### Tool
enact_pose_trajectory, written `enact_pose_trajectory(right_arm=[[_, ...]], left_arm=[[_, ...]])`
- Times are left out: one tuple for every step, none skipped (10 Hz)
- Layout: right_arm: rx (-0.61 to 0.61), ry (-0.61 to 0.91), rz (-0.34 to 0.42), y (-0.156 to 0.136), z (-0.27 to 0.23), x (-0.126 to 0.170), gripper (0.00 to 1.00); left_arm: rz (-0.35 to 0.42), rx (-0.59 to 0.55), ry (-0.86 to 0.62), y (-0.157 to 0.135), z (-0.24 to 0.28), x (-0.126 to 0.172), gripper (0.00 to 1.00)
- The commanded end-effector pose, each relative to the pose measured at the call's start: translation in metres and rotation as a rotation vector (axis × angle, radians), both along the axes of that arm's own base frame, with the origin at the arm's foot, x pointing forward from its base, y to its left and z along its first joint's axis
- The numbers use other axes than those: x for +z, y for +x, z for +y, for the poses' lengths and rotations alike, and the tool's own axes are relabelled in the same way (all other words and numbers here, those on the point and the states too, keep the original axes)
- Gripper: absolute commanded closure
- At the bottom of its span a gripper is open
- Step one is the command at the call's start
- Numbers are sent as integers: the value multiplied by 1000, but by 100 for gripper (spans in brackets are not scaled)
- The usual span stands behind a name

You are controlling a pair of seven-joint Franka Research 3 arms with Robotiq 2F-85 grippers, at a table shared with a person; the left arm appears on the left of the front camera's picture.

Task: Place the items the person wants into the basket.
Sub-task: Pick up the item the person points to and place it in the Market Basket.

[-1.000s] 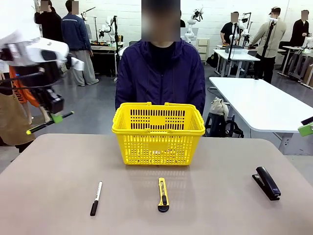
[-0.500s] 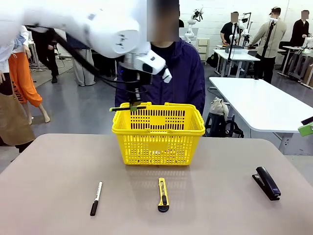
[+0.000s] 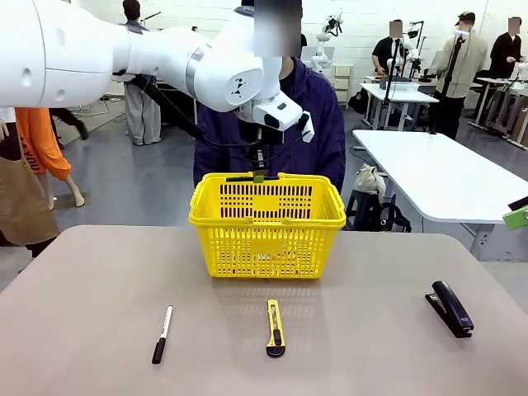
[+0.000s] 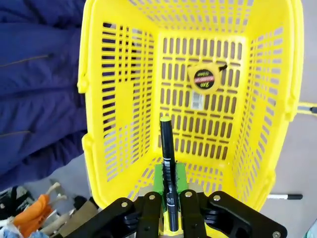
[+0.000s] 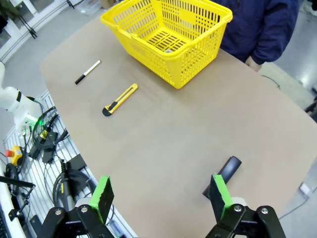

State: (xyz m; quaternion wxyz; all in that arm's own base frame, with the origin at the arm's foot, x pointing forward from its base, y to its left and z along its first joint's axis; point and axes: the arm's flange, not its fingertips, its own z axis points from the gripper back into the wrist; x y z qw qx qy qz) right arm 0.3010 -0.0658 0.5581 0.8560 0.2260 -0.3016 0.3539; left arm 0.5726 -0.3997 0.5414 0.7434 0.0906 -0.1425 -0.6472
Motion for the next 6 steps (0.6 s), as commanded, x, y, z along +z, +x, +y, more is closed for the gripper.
enact_pose_trajectory(right_arm=[[1,4,8,1,-2,-1,0],[1,4,8,1,-2,-1,0],[1,4,8,1,-2,-1,0],[1,4,8,1,-2,-1,0],[1,4,8,1,-2,-1,0],[1,4,8,1,-2,-1,0]], left_arm=[[61,-12,-65,4,9,3,89],[89,-5,-85,5,12,1,89],[134,8,-85,4,13,-1,89],[53,11,-58,4,5,-4,89],[53,11,-58,4,5,-4,89],[53,11,-58,4,5,-4,89]])
